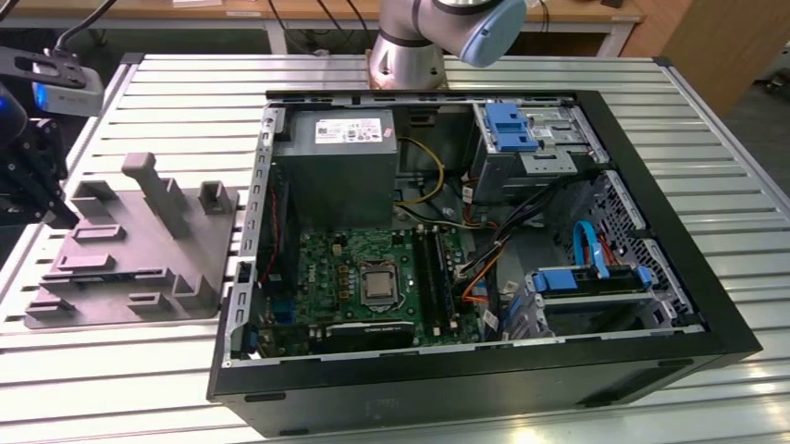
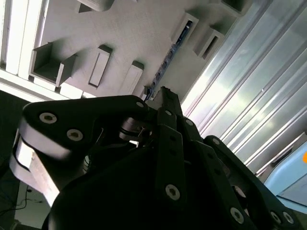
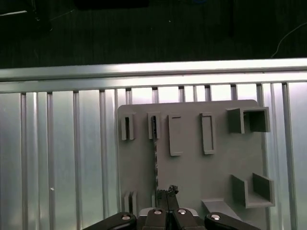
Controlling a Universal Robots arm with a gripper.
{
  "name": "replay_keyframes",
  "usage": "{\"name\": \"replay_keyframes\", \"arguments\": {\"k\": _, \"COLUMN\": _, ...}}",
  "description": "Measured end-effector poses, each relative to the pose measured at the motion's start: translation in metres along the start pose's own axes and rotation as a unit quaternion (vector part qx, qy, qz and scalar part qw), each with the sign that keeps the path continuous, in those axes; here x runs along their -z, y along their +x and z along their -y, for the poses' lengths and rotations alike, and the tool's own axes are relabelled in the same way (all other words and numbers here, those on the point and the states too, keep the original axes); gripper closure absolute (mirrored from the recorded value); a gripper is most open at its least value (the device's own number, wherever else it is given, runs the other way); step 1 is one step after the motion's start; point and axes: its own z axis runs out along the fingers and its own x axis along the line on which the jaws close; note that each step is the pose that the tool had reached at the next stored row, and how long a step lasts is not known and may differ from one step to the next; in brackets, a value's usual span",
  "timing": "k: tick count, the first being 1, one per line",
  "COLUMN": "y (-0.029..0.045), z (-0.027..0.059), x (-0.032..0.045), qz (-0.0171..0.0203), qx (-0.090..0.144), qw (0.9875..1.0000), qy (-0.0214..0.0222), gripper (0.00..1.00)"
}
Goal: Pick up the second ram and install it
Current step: 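Pick up the second ram and move it above second insertion slot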
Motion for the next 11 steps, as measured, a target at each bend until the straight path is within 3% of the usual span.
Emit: {"name": "replay_keyframes", "arguments": {"k": 11, "y": 0.0003, "z": -0.0002, "x": -0.0156, "qz": -0.0006, "qx": 0.025, "qw": 0.9997, "qy": -0.0004, "gripper": 0.9}}
